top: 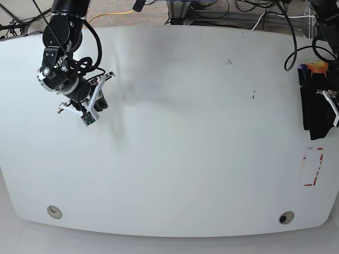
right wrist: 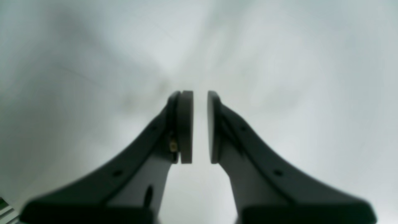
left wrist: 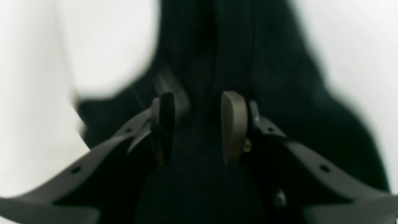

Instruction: Fold the T-shirt properly

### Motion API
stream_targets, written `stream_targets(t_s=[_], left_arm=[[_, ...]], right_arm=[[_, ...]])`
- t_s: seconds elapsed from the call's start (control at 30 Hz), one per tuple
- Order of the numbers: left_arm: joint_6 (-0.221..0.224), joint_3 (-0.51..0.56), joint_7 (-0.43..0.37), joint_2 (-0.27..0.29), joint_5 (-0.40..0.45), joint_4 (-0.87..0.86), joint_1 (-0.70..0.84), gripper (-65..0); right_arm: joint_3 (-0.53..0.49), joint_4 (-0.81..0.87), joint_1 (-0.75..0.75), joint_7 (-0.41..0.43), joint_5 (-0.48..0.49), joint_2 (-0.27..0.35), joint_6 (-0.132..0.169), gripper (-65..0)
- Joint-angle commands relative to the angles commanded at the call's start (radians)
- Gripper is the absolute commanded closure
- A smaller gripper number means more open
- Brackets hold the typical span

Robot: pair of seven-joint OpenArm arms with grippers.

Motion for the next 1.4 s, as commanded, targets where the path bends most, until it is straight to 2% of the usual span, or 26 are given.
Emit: stream_targets(t_s=[0.13,0.27,0.37,0.5,0.57,0.67,0.7,0.77,0.83,0.9,0.97,1.07,1.2,1.27,1.4], left_arm=[[0.0,0.002,0.011,-0.003,-0.058,0.089,-0.012,-23.2],[0.0,0.0,0.081,0.008,-0.066,0.226,-0.009,-23.2],[0.0,0.02,0.106,0.08,-0.066,0.333,0.025,-23.2],[0.0,0.018,0.069,0.196,-0.063,0.474,0.092,-23.1],[0.0,0.015,0.032,0.256,-0.061,0.523,0.13,-23.1],[0.0,0.021,-0.068,0.362,-0.06,0.572,0.196,-23.1],[0.012,0.021,-0.094,0.384,-0.06,0.577,0.212,-23.1],[0.067,0.023,-0.176,0.459,-0.058,0.592,0.261,-23.1],[0.096,0.026,-0.241,0.509,-0.058,0.601,0.305,-23.1],[0.127,0.026,-0.325,0.577,-0.058,0.606,0.379,-23.1],[0.154,0.026,-0.394,0.64,-0.058,0.612,0.443,-23.1],[0.182,0.023,-0.473,0.709,-0.066,0.624,0.555,-23.1],[0.188,0.037,-0.549,0.787,-0.066,0.64,0.703,-23.1],[0.188,0.055,-0.555,0.805,-0.068,0.641,0.786,-23.1],[0.194,0.118,-0.555,0.805,-0.069,0.64,0.937,-23.1]], right_arm=[[-0.002,0.005,-0.006,0.002,0.0,-0.008,0.0,-7.3],[0.002,0.0,-0.006,0.028,-0.009,-0.008,0.0,-7.3],[0.003,0.0,-0.023,0.127,-0.012,-0.008,0.0,-7.3],[0.003,0.0,-0.072,0.276,-0.071,-0.008,0.0,-7.3],[0.003,-0.015,-0.091,0.356,-0.112,-0.008,0.0,-7.3],[0.005,-0.061,-0.13,0.517,-0.172,-0.009,0.0,-7.3],[0.005,-0.071,-0.14,0.554,-0.181,-0.009,0.0,-7.3],[0.006,-0.098,-0.186,0.671,-0.215,-0.009,0.0,-7.5],[0.008,-0.115,-0.226,0.755,-0.23,-0.009,-0.038,-7.9],[0.041,-0.153,-0.284,0.867,-0.227,-0.009,-0.099,-8.1],[0.066,-0.19,-0.328,0.944,-0.206,-0.026,-0.122,-8.1],[0.115,-0.226,-0.399,1.017,-0.187,-0.054,-0.122,-8.1],[0.13,-0.235,-0.497,1.063,-0.184,-0.081,-0.12,-7.6],[0.132,-0.233,-0.565,1.089,-0.17,-0.097,-0.12,-7.6],[0.127,-0.236,-0.683,1.125,-0.095,-0.1,-0.12,-7.5]])
